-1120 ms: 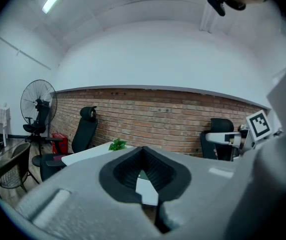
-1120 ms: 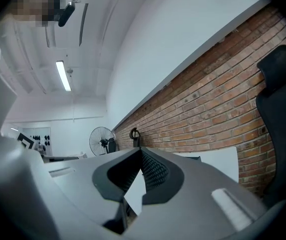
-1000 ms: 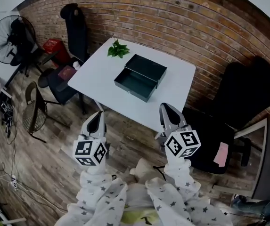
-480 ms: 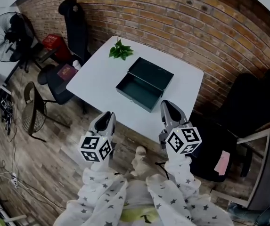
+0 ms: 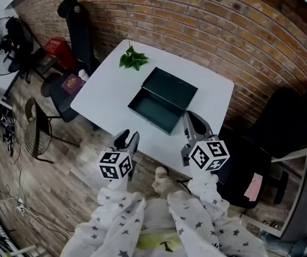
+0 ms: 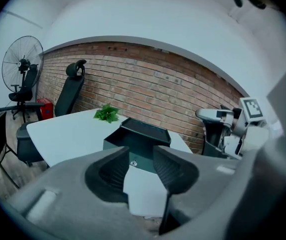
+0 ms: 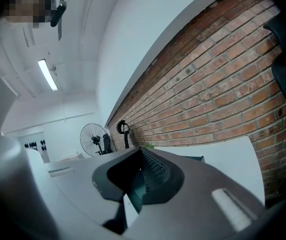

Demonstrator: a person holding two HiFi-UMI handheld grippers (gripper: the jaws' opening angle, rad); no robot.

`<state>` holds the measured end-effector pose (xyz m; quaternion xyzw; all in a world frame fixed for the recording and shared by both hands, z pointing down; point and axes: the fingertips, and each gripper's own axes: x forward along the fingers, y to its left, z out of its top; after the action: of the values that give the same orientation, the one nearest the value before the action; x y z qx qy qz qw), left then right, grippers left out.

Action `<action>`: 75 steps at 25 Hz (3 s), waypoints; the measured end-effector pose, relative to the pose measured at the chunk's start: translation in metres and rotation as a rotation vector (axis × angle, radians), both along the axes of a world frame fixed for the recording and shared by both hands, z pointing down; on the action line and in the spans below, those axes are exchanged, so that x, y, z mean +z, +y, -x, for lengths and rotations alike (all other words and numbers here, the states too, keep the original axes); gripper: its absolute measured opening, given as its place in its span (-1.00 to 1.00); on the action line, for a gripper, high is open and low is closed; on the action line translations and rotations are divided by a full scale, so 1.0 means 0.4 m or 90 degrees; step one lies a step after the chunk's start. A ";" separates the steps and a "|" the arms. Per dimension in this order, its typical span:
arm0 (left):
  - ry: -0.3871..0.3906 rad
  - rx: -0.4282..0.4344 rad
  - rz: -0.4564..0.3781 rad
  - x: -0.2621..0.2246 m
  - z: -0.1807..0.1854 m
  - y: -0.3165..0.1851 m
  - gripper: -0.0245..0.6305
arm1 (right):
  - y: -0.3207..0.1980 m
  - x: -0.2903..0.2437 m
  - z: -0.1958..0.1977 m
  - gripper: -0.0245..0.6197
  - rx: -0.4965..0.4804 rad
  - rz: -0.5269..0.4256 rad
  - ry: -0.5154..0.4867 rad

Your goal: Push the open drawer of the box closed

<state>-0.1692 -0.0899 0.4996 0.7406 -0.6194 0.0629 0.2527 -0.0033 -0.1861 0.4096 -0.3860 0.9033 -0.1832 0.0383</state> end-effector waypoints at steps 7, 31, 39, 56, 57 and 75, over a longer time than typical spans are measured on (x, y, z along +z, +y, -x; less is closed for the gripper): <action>-0.013 0.027 0.047 0.089 -0.010 -0.066 -0.49 | -0.053 0.026 0.019 -0.90 -0.010 0.010 0.001; -0.068 0.192 0.180 0.309 -0.066 -0.205 -0.64 | -0.074 0.145 -0.015 -0.90 0.101 0.085 0.006; -0.096 0.228 0.180 0.317 -0.069 -0.207 -0.73 | -0.078 0.155 -0.033 -0.90 0.134 0.090 0.003; -0.101 0.271 0.175 0.303 -0.081 -0.253 -0.73 | -0.080 0.154 -0.041 -0.90 0.185 0.075 0.002; -0.100 0.270 0.176 0.304 -0.082 -0.256 -0.73 | -0.082 0.155 -0.042 -0.90 0.185 0.076 0.002; -0.091 0.250 0.181 0.304 -0.113 -0.345 -0.73 | -0.135 0.175 -0.053 -0.90 0.156 0.097 0.016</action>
<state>-0.1240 -0.2281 0.6213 0.7974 -0.4648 0.2496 0.2929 0.0179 -0.2400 0.4797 -0.4977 0.8330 -0.2407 0.0197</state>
